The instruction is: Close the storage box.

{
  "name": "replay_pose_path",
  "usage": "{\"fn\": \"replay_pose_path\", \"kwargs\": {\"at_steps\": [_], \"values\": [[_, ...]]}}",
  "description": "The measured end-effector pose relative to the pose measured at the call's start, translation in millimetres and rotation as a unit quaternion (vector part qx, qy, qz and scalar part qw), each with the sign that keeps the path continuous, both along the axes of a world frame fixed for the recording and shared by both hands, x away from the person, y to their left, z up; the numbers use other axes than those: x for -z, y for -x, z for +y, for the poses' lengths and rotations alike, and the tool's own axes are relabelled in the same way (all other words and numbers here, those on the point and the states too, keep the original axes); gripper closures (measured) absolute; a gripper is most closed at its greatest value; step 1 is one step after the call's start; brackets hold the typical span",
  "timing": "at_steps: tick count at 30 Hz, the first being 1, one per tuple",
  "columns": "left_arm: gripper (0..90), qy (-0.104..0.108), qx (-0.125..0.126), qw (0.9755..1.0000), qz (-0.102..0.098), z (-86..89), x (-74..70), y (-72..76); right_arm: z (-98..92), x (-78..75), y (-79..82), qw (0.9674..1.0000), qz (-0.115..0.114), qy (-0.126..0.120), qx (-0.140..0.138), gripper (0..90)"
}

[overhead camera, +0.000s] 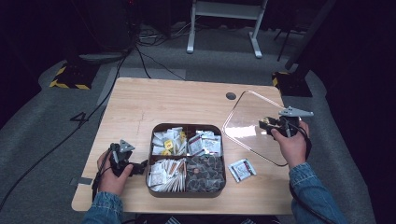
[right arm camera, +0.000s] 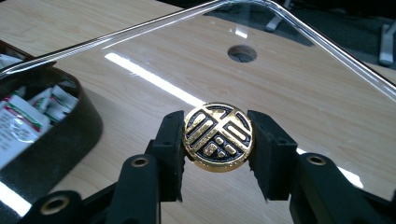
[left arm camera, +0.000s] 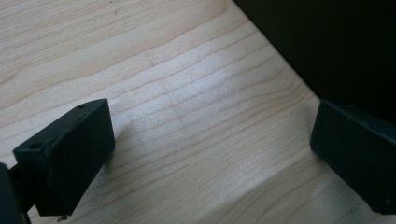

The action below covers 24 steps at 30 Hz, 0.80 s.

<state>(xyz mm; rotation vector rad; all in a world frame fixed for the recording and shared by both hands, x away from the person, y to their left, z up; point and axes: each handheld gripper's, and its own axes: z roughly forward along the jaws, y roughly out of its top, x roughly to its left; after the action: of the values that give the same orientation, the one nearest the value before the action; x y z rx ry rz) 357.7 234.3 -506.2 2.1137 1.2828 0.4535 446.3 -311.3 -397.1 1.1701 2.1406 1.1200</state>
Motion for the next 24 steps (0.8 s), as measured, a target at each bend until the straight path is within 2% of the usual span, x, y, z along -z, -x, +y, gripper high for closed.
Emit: {"fn": "replay_pose_path", "kwargs": {"at_steps": [1, 6, 11, 18, 19, 24], "values": [[0.1, 0.0, 0.0, 1.0, 0.0, 0.0, 0.0, 0.0, 7.1, -6.5, 2.0, 1.0, -0.003, 0.0, -0.008, 59.2], [0.1, 0.0, 0.0, 1.0, 0.0, 0.0, 0.0, 0.0, 20.6, -17.7, 5.0, 0.9997, -0.008, 0.0, -0.024, 59.1], [0.1, 0.0, 0.0, 1.0, 0.0, 0.0, 0.0, 0.0, 43.5, -32.3, 8.3, 0.9985, -0.01, -0.011, -0.052, 59.2], [0.1, 0.0, -0.003, 1.0, 0.0, -0.4, 0.0, 0.5, 68.5, -42.2, 10.5, 0.9967, -0.01, -0.014, -0.079, 59.1], [0.1, 0.001, -0.008, 1.0, 0.001, -0.8, 0.1, 1.4, 76.8, -44.6, 11.4, 0.9959, -0.011, -0.013, -0.088, 59.2], [0.1, 0.0, -0.009, 1.0, 0.0, -0.7, 0.1, 1.6, 93.1, -48.2, 13.7, 0.9939, -0.013, -0.014, -0.109, 59.1]]}}
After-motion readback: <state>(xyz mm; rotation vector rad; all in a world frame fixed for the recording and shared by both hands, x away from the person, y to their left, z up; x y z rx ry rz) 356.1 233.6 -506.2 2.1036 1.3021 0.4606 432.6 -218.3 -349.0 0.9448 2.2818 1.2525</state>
